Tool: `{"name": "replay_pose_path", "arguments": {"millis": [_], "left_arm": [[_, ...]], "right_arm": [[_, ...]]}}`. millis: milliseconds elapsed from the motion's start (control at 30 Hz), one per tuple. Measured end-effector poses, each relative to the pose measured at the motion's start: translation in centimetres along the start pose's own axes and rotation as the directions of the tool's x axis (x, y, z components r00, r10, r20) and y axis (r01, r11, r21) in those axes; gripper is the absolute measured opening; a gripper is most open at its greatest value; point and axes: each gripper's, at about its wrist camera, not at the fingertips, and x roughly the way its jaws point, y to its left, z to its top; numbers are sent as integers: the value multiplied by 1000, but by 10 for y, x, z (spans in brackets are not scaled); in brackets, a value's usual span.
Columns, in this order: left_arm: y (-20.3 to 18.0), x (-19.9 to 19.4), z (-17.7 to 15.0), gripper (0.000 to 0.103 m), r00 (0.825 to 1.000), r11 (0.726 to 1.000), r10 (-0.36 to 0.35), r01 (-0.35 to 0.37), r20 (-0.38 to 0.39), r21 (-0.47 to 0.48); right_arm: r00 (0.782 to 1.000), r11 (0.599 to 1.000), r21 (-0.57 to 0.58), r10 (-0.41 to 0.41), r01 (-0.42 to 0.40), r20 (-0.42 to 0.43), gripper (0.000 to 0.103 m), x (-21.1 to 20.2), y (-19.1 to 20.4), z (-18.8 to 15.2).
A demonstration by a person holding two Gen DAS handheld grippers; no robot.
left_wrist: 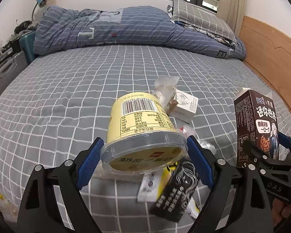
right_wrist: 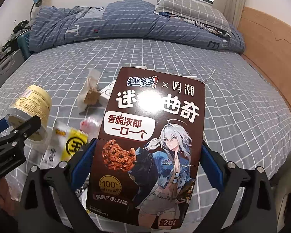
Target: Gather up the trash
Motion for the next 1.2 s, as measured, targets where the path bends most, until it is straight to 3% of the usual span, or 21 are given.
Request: {"name": "replay_pose_path", "arguments": {"millis": [367, 1200], "left_arm": [[-19, -32, -28, 85, 1000, 1000, 6, -6, 5, 16], [-27, -107, -141, 85, 998, 1000, -8, 7, -67, -10]], "right_arm": [[999, 999, 24, 26, -26, 26, 93, -29, -14, -30], [998, 998, 29, 58, -58, 10, 93, -85, -17, -122]]}}
